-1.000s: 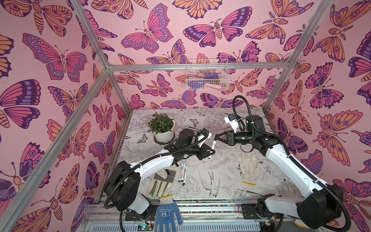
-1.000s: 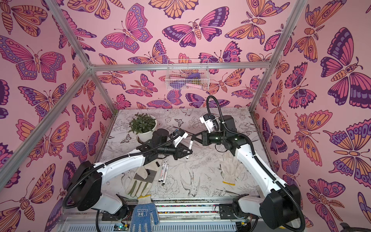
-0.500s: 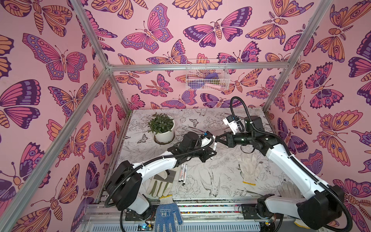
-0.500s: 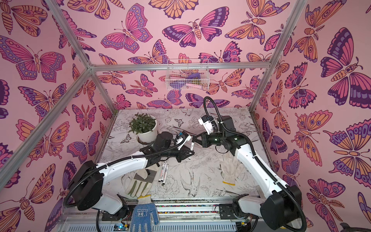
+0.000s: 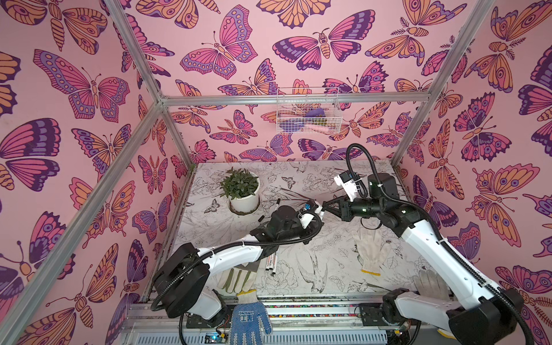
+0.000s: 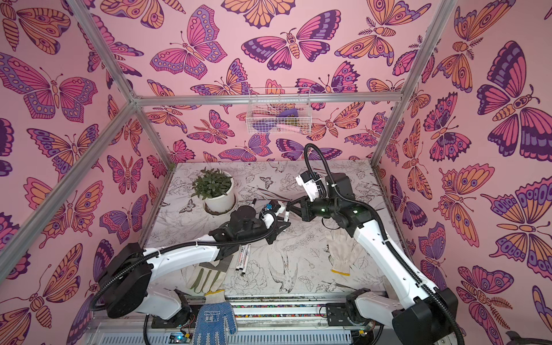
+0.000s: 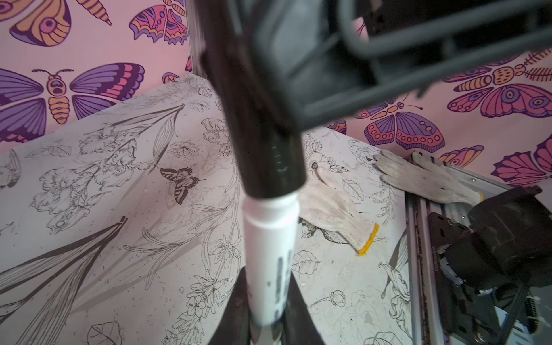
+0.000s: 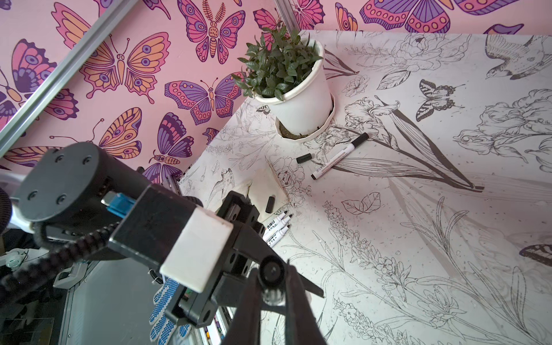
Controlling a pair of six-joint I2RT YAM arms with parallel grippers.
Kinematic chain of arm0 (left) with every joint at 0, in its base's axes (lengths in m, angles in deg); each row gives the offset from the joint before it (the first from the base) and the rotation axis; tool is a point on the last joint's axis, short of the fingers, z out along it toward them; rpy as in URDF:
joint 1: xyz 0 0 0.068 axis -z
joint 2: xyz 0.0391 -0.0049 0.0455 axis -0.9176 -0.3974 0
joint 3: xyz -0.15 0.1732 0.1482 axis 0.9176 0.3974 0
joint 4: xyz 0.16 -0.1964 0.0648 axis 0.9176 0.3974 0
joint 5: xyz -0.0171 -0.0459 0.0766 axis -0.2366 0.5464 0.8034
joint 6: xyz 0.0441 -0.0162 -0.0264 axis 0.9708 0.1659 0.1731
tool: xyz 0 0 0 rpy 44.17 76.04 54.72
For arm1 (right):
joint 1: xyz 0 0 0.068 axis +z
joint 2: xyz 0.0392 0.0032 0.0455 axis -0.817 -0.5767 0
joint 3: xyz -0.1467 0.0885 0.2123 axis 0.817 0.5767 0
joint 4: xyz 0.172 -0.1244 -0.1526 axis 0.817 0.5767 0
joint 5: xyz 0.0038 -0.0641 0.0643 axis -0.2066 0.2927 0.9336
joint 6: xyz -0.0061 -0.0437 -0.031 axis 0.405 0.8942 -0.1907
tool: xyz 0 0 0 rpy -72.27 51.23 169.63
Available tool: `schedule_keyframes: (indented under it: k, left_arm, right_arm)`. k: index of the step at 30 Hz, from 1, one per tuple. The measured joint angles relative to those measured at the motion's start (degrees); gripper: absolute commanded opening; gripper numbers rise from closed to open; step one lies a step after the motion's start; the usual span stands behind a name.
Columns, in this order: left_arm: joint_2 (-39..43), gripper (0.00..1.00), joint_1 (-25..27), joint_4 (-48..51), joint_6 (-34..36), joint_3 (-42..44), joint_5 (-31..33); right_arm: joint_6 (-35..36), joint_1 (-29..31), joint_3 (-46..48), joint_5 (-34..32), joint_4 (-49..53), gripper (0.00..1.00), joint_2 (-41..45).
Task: Insert the pens into the pen caps
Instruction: 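Press the cap on with the right gripper while the left pushes the marker toward it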
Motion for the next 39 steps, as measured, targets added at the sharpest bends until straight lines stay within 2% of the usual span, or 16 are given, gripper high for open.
schedule_keyframes:
  k: [5,17,24,34,39]
  left_arm:
    - [0.0,0.0,0.5,-2.3,1.2,0.6,1.8]
    - [0.0,0.0,1.4,-5.4,2.6,0.7,4.5]
    - [0.0,0.0,1.8,-6.4,2.7,1.0,4.9]
    - [0.0,0.0,1.8,-8.2,1.5,1.7,4.2]
    - [-0.1,0.0,-0.2,-9.6,-3.5,1.9,-2.5]
  right_arm:
    - [-0.4,0.0,-0.6,0.0,0.0,0.15,0.0]
    - [-3.7,0.3,-2.1,1.2,-0.3,0.22,-0.1]
    - [-4.6,0.3,-3.1,1.8,-0.5,0.04,-0.6]
    - [-4.2,0.3,-3.3,2.6,0.0,0.0,-0.6]
    - [-2.7,0.4,-3.3,2.4,-0.1,0.0,-0.2]
